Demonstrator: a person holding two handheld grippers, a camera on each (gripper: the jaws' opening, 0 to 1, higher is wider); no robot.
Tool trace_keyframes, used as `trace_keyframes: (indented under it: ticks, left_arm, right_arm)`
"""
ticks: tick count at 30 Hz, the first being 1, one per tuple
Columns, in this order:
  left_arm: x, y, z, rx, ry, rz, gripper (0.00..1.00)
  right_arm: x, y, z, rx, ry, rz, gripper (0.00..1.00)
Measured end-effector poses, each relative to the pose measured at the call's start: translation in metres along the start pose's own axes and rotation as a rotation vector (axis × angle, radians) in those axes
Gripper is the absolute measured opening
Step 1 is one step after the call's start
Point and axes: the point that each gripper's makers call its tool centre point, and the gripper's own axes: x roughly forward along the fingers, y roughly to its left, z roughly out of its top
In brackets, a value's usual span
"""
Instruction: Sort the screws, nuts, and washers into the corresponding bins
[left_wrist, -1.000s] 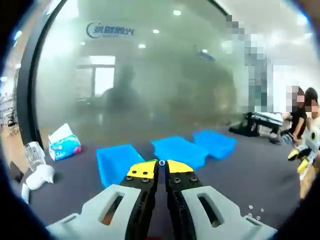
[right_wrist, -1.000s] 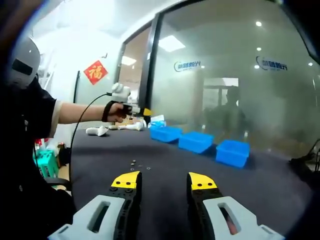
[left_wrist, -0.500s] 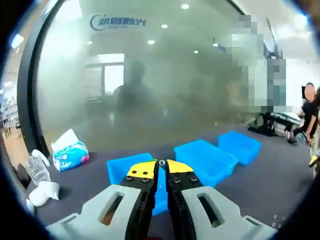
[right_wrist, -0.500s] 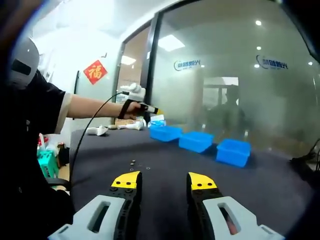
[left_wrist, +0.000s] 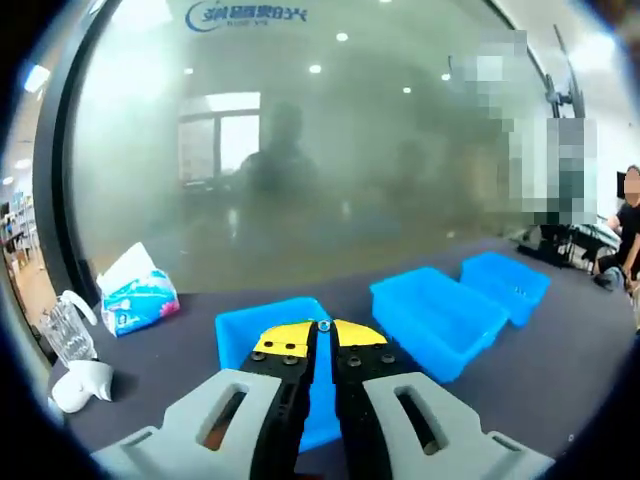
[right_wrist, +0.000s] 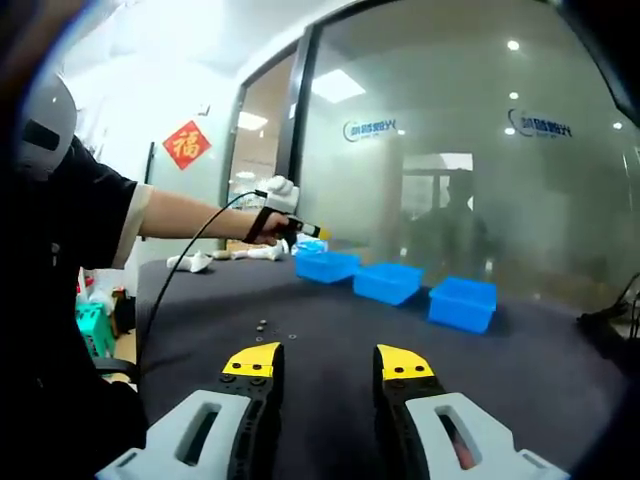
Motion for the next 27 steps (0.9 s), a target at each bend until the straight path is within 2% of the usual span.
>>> trace_keyframes:
  ticks: [6, 7, 9, 15, 21, 27]
  left_arm:
    - [0.001, 0.003, -0.002, 0.007, -0.002, 0.007, 0.07]
    - [0.002, 0.003, -0.003, 0.017, 0.000, 0.010, 0.11]
    - [0.003, 0.006, -0.005, 0.037, 0.007, 0.025, 0.25]
    - [0.001, 0.007, -0.009, 0.042, 0.015, 0.020, 0.44]
    - [-0.008, -0.005, -0.005, 0.032, -0.010, -0.027, 0.44]
    - [-0.031, -0.026, 0.004, 0.033, -0.050, -0.094, 0.44]
  right_arm:
    - [0.000, 0.002, -0.002, 0.005, 0.000, 0.003, 0.32]
    - [0.000, 0.002, -0.001, 0.006, 0.000, 0.003, 0.32]
    - [0.000, 0.002, -0.001, 0.006, -0.001, 0.004, 0.32]
    - [0.000, 0.002, -0.002, 0.010, 0.000, 0.004, 0.32]
    - [0.002, 0.004, -0.003, 0.011, 0.002, 0.009, 0.32]
    - [0.003, 0.005, -0.003, 0.012, -0.001, 0.014, 0.32]
